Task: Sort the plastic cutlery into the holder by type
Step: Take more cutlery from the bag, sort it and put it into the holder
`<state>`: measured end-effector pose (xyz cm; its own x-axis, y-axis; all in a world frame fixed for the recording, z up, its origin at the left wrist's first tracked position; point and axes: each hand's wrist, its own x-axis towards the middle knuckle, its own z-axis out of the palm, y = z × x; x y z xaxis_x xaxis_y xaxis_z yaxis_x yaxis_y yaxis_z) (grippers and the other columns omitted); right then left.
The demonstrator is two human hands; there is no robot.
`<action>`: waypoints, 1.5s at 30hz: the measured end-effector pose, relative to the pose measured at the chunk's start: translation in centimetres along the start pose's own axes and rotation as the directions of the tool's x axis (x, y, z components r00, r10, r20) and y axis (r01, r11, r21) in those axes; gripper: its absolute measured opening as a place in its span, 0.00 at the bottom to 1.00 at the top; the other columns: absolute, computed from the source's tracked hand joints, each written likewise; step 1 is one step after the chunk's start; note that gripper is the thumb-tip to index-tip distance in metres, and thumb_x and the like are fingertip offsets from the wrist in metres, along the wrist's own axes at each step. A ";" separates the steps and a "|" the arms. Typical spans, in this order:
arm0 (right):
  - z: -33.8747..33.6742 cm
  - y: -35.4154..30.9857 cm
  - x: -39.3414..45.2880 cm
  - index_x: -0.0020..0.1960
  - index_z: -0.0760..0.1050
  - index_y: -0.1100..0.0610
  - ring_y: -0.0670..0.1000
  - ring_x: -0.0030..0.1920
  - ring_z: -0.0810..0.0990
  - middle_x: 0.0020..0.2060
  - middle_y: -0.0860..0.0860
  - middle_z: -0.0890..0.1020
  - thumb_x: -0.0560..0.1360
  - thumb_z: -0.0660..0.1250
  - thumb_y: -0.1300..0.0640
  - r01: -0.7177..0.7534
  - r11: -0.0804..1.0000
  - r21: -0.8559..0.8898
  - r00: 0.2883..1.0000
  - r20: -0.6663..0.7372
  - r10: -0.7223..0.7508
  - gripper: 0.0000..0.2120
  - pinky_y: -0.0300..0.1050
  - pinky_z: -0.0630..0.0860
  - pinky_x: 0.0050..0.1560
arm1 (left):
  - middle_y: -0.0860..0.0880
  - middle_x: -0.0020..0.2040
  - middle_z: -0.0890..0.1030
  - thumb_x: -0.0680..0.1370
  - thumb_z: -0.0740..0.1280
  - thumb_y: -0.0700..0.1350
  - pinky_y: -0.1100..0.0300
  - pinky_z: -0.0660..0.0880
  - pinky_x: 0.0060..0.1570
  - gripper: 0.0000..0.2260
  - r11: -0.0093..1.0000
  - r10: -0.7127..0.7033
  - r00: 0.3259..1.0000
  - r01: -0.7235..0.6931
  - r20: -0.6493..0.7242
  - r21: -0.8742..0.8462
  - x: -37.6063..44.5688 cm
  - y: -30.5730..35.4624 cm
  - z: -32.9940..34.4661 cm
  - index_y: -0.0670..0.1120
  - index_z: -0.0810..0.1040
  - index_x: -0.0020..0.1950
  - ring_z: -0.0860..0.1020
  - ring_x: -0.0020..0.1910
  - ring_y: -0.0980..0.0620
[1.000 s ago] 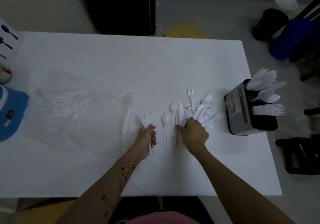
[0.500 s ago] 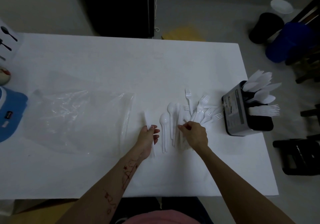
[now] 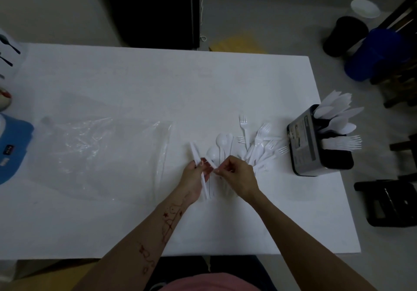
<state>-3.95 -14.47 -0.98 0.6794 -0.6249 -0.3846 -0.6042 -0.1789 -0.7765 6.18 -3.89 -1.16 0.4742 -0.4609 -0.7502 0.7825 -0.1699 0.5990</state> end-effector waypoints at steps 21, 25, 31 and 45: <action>0.4 -0.2 -0.4 0.46 0.84 0.53 0.47 0.39 0.84 0.39 0.46 0.85 0.76 0.71 0.55 -0.006 0.997 0.081 1.000 -0.023 0.008 0.04 0.44 0.82 0.44 | 0.42 0.52 0.80 0.81 0.60 0.37 0.58 0.80 0.44 0.10 0.995 -0.038 0.996 0.045 0.075 -0.091 -0.7 0.9 -1.2 0.37 0.74 0.61 0.80 0.48 0.48; 0.1 0.7 0.3 0.49 0.78 0.57 0.50 0.41 0.81 0.43 0.51 0.82 0.75 0.70 0.47 -0.272 0.940 -0.205 0.930 -0.305 0.202 0.13 0.43 0.75 0.44 | 0.44 0.52 0.79 0.81 0.61 0.39 0.52 0.78 0.48 0.08 0.991 -0.077 0.996 0.081 0.045 -0.103 -0.6 1.0 -1.6 0.41 0.75 0.58 0.80 0.49 0.48; 0.6 0.8 1.1 0.47 0.80 0.56 0.53 0.41 0.82 0.40 0.51 0.82 0.72 0.73 0.46 -0.367 0.880 -0.301 0.927 -0.193 0.321 0.13 0.45 0.76 0.44 | 0.44 0.51 0.77 0.82 0.59 0.41 0.47 0.72 0.60 0.10 0.980 -0.111 0.993 0.114 0.027 -0.163 -0.5 0.5 -1.8 0.39 0.72 0.60 0.77 0.50 0.47; -0.8 0.7 -1.4 0.48 0.81 0.53 0.43 0.36 0.83 0.39 0.45 0.84 0.76 0.70 0.52 -0.038 0.999 0.005 0.997 -0.066 0.038 0.05 0.31 0.75 0.39 | 0.41 0.51 0.80 0.82 0.57 0.37 0.49 0.73 0.62 0.11 0.995 -0.067 0.996 0.071 0.066 -0.065 0.0 0.3 -0.3 0.35 0.71 0.62 0.79 0.51 0.44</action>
<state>-5.64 -14.32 -0.56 0.6267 -0.6803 -0.3800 -0.6274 -0.1513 -0.7639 6.52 -3.66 -1.05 0.3929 -0.5052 -0.7684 0.8391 -0.1451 0.5243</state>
